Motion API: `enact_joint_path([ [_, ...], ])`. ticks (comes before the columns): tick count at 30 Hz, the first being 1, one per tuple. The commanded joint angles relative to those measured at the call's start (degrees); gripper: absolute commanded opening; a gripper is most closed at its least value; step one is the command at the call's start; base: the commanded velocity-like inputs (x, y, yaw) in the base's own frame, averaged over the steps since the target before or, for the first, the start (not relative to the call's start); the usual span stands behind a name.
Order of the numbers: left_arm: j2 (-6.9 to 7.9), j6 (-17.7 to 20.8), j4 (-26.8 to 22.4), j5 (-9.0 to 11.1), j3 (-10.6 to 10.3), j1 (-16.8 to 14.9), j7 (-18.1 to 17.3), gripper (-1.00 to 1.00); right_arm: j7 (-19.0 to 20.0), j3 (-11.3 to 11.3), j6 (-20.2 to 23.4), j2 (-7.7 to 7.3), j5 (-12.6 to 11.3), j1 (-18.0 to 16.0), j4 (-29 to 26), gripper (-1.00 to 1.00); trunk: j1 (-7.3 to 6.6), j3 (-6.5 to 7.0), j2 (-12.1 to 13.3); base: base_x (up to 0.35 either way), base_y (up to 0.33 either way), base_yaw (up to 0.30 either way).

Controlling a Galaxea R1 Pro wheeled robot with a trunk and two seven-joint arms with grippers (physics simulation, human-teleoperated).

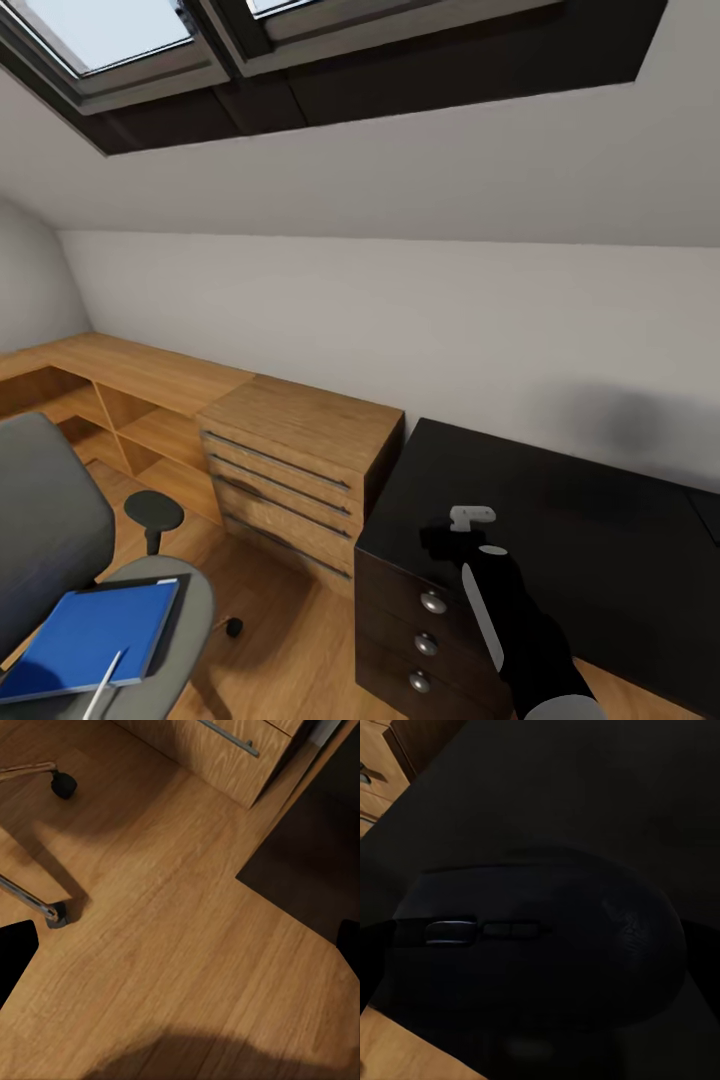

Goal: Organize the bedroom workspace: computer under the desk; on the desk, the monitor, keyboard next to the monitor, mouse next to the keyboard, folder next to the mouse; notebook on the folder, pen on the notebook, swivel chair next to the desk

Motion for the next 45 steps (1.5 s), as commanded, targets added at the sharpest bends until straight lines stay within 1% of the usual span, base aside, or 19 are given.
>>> enact_joint_path([
  [1, -0.02, -0.16, 0.03, 0.25, 0.05, -0.03, -0.09, 1.00, -0.07, -0.03, 0.32, 0.03, 0.19, -0.03, -0.07, -1.00, 0.23, -0.25, -0.45, 0.000, 0.000, 0.000],
  [21, -0.02, -0.16, 0.03, 0.37, 0.05, -0.03, -0.21, 1.00, -0.32, -0.26, 0.41, 0.03, 0.20, -0.03, 0.39, -1.00, 4.62, -3.84, -8.48, 0.000, 0.000, 0.000],
  [30, -0.02, -0.15, 0.03, 0.41, 0.05, -0.03, -0.22, 1.00, -0.37, -0.29, 0.35, 0.02, 0.20, -0.03, 0.59, -1.00, 4.62, -3.84, -8.48, 0.000, 0.000, 0.000],
  [38, 0.01, -0.17, 0.03, 0.43, 0.05, -0.03, -0.22, 1.00, -0.40, -0.38, 0.34, -0.04, 0.24, -0.03, 1.09, -1.00, 6.38, -5.28, -11.68, 0.000, 0.000, 0.000],
  [45, 0.04, -0.15, 0.03, 0.37, 0.00, -0.03, -0.28, 1.00, -0.40, -0.35, 0.34, -0.06, 0.28, -0.03, 1.18, -1.00, 6.38, -5.28, -11.68, 0.000, 0.000, 0.000],
])
